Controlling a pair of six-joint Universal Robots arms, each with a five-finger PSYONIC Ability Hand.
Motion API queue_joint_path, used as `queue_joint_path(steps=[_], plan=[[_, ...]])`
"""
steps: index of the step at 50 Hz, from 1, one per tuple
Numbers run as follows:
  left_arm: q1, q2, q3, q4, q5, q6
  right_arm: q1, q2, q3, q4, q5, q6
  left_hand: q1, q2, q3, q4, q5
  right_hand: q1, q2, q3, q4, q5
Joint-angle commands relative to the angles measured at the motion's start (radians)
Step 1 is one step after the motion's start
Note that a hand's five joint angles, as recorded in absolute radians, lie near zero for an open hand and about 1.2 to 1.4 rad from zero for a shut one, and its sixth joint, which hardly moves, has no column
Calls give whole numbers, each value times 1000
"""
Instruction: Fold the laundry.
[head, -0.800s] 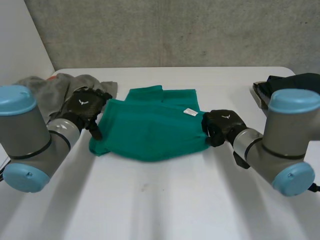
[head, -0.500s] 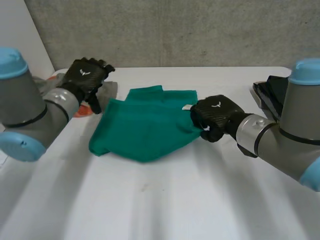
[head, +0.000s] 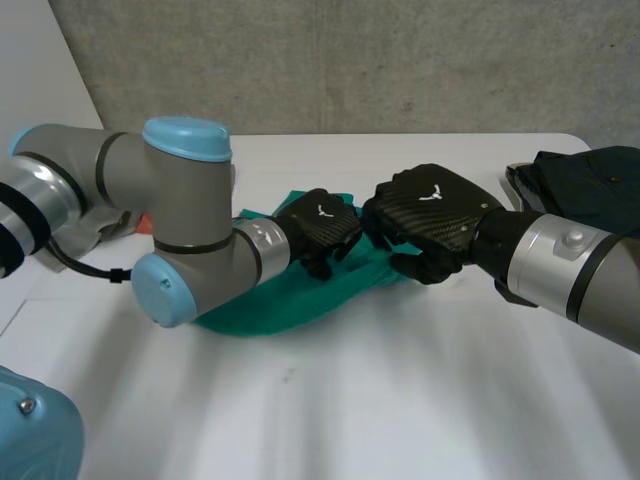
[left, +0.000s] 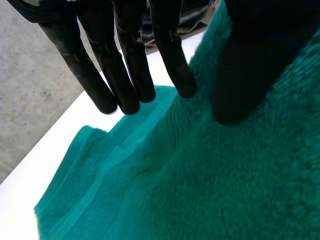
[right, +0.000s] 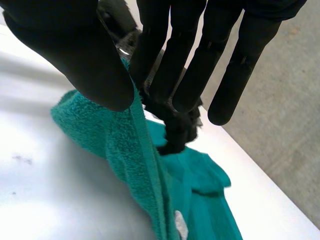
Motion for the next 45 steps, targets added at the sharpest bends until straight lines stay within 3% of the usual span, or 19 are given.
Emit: queue_joint_path(steps=[1, 3, 6, 14, 18, 21, 26, 30, 38, 45], plan=[[-27, -9, 13, 5, 31, -81, -48, 64, -35, -1, 5, 37, -265, -220, -208, -213, -206, 251, 212, 206, 200, 228], [-39, -14, 14, -4, 47, -97, -52, 67, -40, -2, 3, 46, -796, -751, -739, -744, -737, 251, 212, 206, 200, 228], [-47, -23, 22, -11, 54, -92, -52, 67, -43, -7, 6, 47, -763, -719, -707, -711, -704, 251, 212, 206, 200, 228], [-68, -84, 80, -87, 91, -89, -58, 77, -63, -22, 8, 72, -403, -359, -347, -351, -344, 251, 212, 206, 200, 228], [-76, -123, 131, -107, 91, -83, -74, 103, -74, -31, 8, 75, 400, 445, 456, 452, 459, 251, 212, 206, 200, 228], [-73, -135, 206, -95, 18, -77, -81, 113, -80, -31, 12, 72, 402, 446, 458, 454, 461, 251, 212, 206, 200, 228], [-60, -83, 307, -58, -262, -130, -94, 136, -103, -36, 32, 57, 402, 446, 458, 454, 461, 251, 212, 206, 200, 228], [-65, 27, 297, -20, -398, -163, -92, 152, -147, -39, 70, 55, 402, 446, 458, 454, 461, 251, 212, 206, 200, 228], [-59, 276, 9, 8, -455, -86, -60, 176, -242, -39, 184, 75, 402, 446, 458, 454, 461, 251, 212, 206, 200, 228], [-45, 405, -295, 66, -522, -86, 32, 228, -227, -59, 195, 109, 402, 446, 458, 454, 461, 251, 212, 206, 200, 228]])
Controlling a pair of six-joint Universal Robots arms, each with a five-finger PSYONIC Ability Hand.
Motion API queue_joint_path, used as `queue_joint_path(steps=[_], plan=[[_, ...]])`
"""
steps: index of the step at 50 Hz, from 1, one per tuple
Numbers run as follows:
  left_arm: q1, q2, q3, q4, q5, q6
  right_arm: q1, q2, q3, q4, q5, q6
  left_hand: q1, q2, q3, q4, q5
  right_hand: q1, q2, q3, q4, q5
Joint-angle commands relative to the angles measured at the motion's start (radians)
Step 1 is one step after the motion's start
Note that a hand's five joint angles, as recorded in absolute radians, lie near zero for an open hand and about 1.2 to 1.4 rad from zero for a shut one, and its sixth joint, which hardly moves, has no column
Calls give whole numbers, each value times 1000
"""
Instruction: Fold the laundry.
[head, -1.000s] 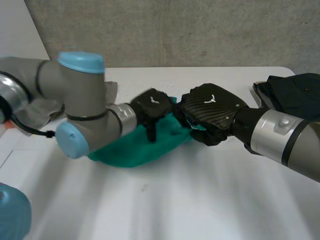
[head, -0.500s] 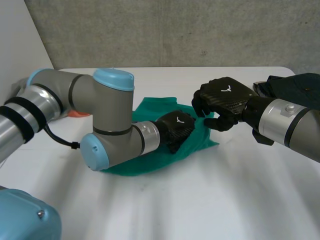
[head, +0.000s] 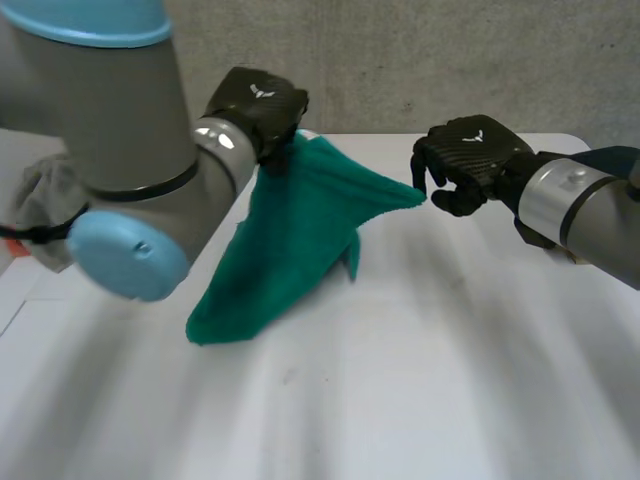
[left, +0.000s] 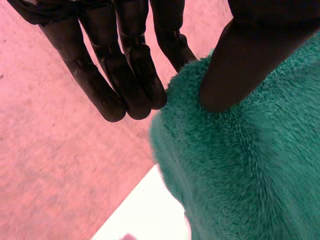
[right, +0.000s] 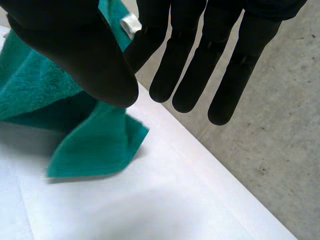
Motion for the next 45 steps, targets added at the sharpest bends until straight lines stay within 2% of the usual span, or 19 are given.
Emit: queue_joint_path(steps=[1, 7, 12, 13, 15, 16, 17, 18, 22, 27, 28, 31, 36, 40, 45], plan=[[9, 124, -339, 61, -67, -7, 113, 70, 25, -29, 17, 43, 261, 203, 211, 203, 249, 251, 212, 206, 200, 195], [6, 123, -507, 129, -150, -93, 208, 182, 62, -78, 65, 76, 261, 203, 211, 203, 249, 251, 212, 206, 200, 195], [26, 110, -588, 149, -191, -134, 233, 240, 42, -84, 163, 79, 192, 134, 142, 133, 180, 251, 212, 206, 200, 195], [35, 115, -607, 144, -190, -143, 230, 237, 33, -84, 183, 83, -12, -70, -62, -71, -24, 224, 185, 179, 173, 169], [46, 123, -622, 138, -179, -148, 220, 228, 25, -84, 189, 91, -324, -382, -374, -383, -336, -50, -90, -95, -101, -106], [51, 127, -627, 133, -171, -150, 214, 221, 22, -84, 186, 97, -500, -558, -550, -559, -512, -244, -283, -289, -295, -299], [61, 142, -636, 123, -151, -144, 201, 202, 13, -81, 178, 109, -825, -882, -874, -883, -836, -641, -680, -686, -692, -696], [67, 155, -639, 117, -139, -143, 194, 190, 11, -78, 172, 111, -950, -1008, -1000, -1008, -962, -773, -812, -818, -824, -828], [107, 231, -642, 97, -84, -143, 164, 136, -6, -69, 151, 123, -961, -1018, -1011, -1019, -973, -965, -1004, -1010, -1016, -1020], [207, 316, -653, 95, -41, -142, 150, 116, -44, -69, 123, 94, -961, -1018, -1011, -1019, -973, -971, -1010, -1016, -1022, -1026], [248, 328, -659, 97, -21, -140, 151, 122, -65, -66, 108, 55, -961, -1018, -1011, -1019, -973, -971, -1010, -1016, -1022, -1026], [300, 333, -671, 90, 27, -127, 153, 144, -93, -57, 82, -42, -961, -1018, -1011, -1019, -973, -971, -1010, -1016, -1022, -1026], [388, 327, -726, 103, 200, -15, 165, 216, -150, -17, 36, -339, -961, -1018, -1011, -1019, -973, -915, -955, -960, -966, -971], [434, 304, -748, 150, 322, 111, 190, 283, -190, -9, 29, -488, -961, -1018, -1011, -1019, -973, -839, -878, -884, -890, -895], [431, 247, -723, 173, 424, 223, 211, 365, -207, -17, 25, -524, -961, -1018, -1011, -1019, -973, -809, -849, -854, -860, -865]])
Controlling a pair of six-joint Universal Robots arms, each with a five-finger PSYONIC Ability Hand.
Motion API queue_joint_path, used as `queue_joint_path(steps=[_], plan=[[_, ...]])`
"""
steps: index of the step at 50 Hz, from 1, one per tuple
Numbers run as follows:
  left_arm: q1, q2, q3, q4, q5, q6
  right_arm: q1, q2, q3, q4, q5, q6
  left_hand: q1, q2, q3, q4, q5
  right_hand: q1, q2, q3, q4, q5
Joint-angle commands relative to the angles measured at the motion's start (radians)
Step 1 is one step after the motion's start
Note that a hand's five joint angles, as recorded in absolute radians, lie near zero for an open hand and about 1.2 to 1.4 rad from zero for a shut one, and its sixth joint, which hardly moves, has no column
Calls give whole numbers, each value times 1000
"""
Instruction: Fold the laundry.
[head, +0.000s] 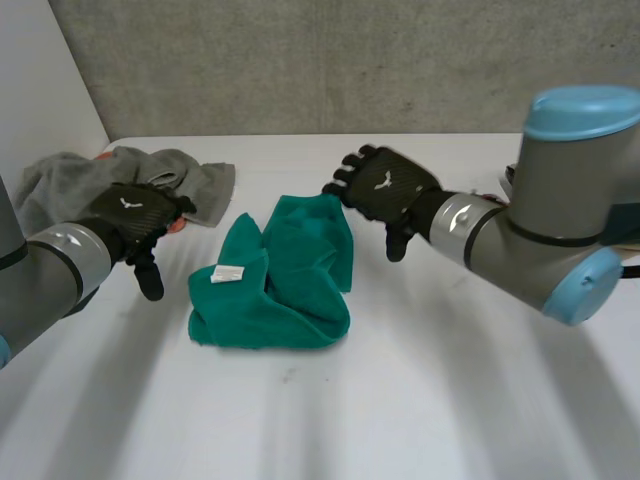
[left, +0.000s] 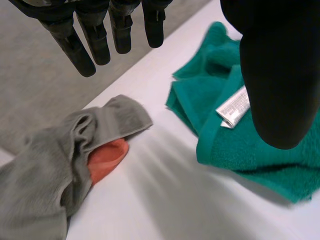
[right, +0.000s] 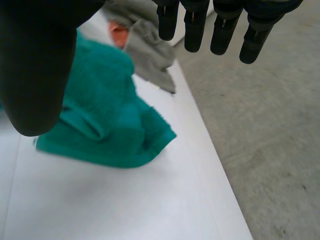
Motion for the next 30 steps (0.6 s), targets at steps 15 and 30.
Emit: queue_joint_path(steps=[15, 30], plan=[[-132, -344, 163, 71, 128, 269, 103, 377, -192, -179, 34, 30, -23, -34, -34, -25, -51, 135, 124, 126, 124, 117], [-172, -359, 201, 137, 37, 231, 130, 581, -479, -183, 139, 249, 958, 947, 946, 956, 930, 425, 415, 417, 415, 408]])
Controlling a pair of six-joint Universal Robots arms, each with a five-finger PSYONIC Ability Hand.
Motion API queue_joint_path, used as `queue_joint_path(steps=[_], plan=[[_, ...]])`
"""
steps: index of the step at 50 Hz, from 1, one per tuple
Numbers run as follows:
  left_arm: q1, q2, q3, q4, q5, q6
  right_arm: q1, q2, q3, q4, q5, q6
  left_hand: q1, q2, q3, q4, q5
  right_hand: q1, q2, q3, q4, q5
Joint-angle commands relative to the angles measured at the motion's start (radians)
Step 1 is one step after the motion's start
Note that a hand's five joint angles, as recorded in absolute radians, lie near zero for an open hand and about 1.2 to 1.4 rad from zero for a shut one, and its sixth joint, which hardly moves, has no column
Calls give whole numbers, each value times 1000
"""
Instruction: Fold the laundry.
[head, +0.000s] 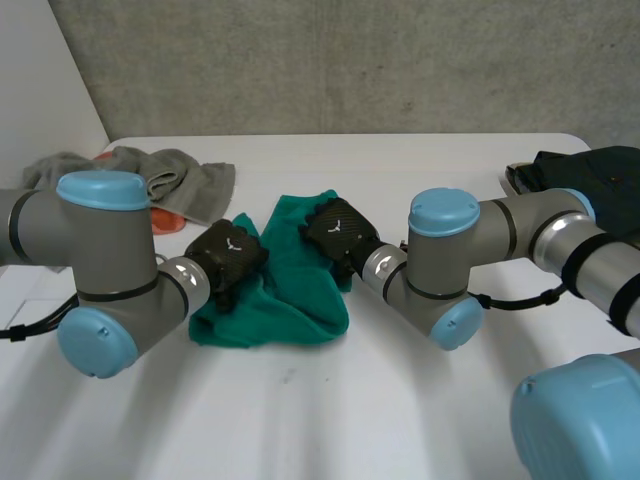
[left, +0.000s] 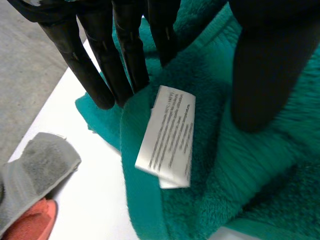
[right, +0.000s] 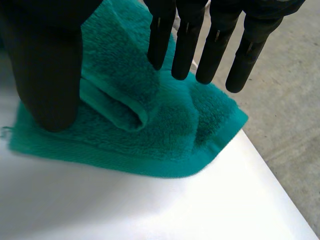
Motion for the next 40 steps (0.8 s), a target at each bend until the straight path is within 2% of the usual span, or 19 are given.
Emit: queue_joint_path(steps=[1, 5, 7, 9, 10, 15, 18, 20, 23, 24, 28, 34, 40], plan=[[-2, 44, 6, 16, -9, -51, 10, 84, -125, 5, 19, 99, 372, 387, 389, 397, 408, 109, 112, 112, 111, 107], [-2, 76, 6, 10, 5, -97, 13, 113, -174, 8, 24, 140, 528, 542, 544, 552, 564, 109, 112, 112, 111, 107], [-2, 82, 8, 6, 2, -106, 13, 124, -196, 8, 32, 156, 586, 601, 603, 611, 622, 211, 214, 214, 213, 209], [3, 87, 14, 1, -3, -112, 13, 138, -230, 5, 44, 177, 598, 613, 615, 623, 634, 752, 755, 756, 755, 751], [4, 87, 17, 0, -7, -112, 13, 142, -242, 2, 52, 185, 598, 613, 615, 623, 634, 845, 848, 849, 848, 844], [38, 91, 90, 7, -44, -112, -4, 156, -340, -51, 168, 213, 598, 613, 615, 623, 634, 846, 849, 850, 849, 844], [72, 123, 227, 52, -76, -130, -37, 143, -443, -160, 301, 210, 598, 613, 615, 623, 634, 846, 849, 850, 849, 844], [92, 152, 338, 117, -113, -185, -65, 101, -504, -255, 390, 208, 598, 613, 615, 623, 634, 846, 849, 850, 849, 844], [115, 183, 442, 200, -176, -265, -97, 38, -520, -343, 431, 210, 598, 613, 615, 623, 634, 846, 849, 850, 849, 844], [130, 202, 500, 246, -219, -325, -111, -12, -505, -387, 428, 214, 598, 613, 615, 623, 634, 846, 849, 850, 849, 844], [152, 217, 591, 299, -283, -422, -139, -135, -391, -417, 379, 239, 598, 613, 615, 623, 634, 846, 849, 850, 849, 844], [173, 219, 566, 224, -271, -459, -183, -281, -164, -414, 308, 257, 598, 613, 615, 623, 634, 846, 849, 850, 849, 844], [204, 193, 367, 173, -242, -482, -243, -371, 72, -362, 244, 259, 598, 613, 615, 623, 634, 846, 849, 850, 849, 844]])
